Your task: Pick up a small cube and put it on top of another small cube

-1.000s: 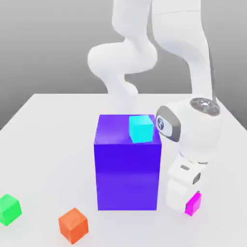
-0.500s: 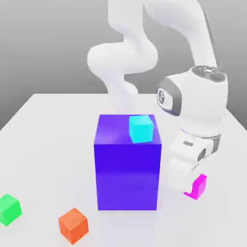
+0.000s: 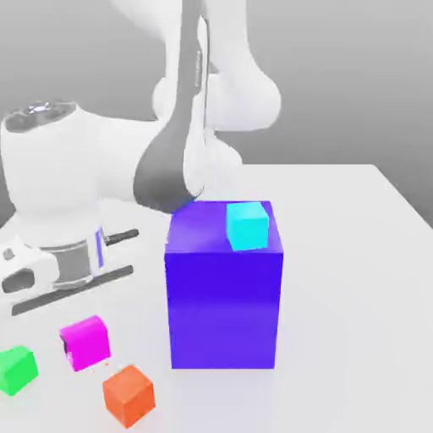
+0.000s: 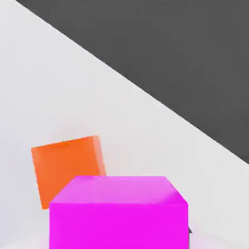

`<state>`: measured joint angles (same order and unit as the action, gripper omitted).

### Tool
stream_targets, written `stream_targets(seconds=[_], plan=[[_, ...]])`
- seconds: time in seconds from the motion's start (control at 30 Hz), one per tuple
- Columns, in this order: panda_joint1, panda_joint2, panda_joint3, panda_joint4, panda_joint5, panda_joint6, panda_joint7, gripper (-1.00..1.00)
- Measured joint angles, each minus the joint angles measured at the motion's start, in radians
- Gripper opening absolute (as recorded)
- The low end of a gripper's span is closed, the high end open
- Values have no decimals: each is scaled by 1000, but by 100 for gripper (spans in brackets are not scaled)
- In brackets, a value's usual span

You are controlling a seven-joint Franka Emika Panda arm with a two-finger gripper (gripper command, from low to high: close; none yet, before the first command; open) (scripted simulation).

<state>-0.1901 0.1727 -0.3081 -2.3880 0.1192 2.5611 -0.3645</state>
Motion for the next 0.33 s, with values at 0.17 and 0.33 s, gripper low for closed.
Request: stream_targets(seconds=[0.17,0.33], plan=[[-115,111,-27,23,72,65,-118,-100],[-143,177,3,28,117,121,-153,100]])
